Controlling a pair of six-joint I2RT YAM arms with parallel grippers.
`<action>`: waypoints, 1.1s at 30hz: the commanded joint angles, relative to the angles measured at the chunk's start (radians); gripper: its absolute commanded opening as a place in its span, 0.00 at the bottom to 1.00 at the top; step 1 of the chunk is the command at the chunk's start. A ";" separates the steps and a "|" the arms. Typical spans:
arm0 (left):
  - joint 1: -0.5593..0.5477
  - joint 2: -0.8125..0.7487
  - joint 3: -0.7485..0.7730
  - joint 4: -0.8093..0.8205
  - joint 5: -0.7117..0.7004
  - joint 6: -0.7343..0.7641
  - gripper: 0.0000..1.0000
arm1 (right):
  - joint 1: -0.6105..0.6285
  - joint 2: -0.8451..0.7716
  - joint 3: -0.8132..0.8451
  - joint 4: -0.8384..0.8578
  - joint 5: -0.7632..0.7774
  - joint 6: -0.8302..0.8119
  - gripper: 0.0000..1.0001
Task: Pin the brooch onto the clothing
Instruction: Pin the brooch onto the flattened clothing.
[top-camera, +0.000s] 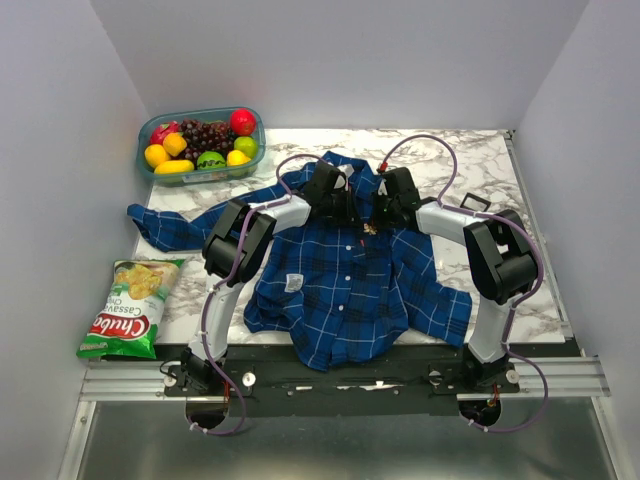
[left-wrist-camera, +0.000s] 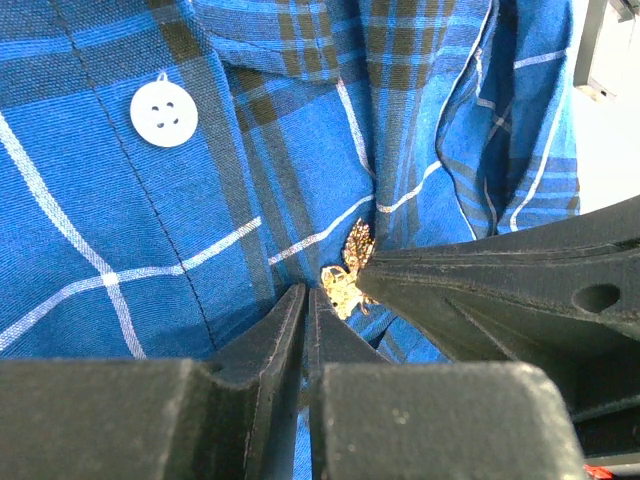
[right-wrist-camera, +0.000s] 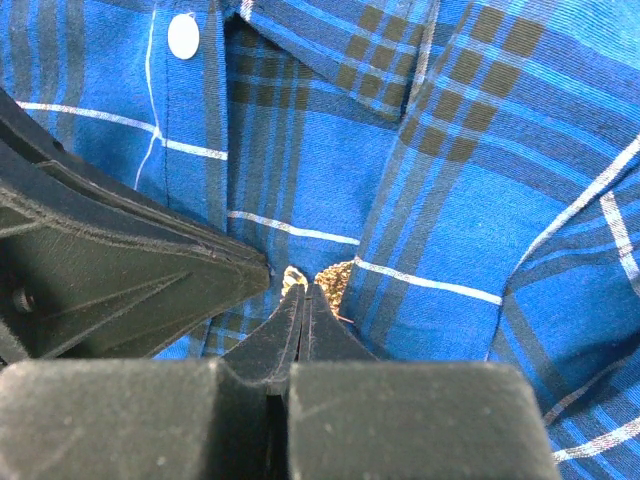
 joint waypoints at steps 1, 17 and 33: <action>-0.016 0.060 0.000 -0.107 -0.018 0.031 0.15 | 0.008 -0.018 -0.019 0.006 -0.019 -0.009 0.00; -0.016 0.058 0.009 -0.115 -0.021 0.034 0.16 | 0.008 -0.009 -0.044 0.024 0.021 0.012 0.00; -0.016 0.050 0.000 -0.108 -0.014 0.034 0.16 | 0.020 -0.057 -0.180 0.170 0.187 0.139 0.01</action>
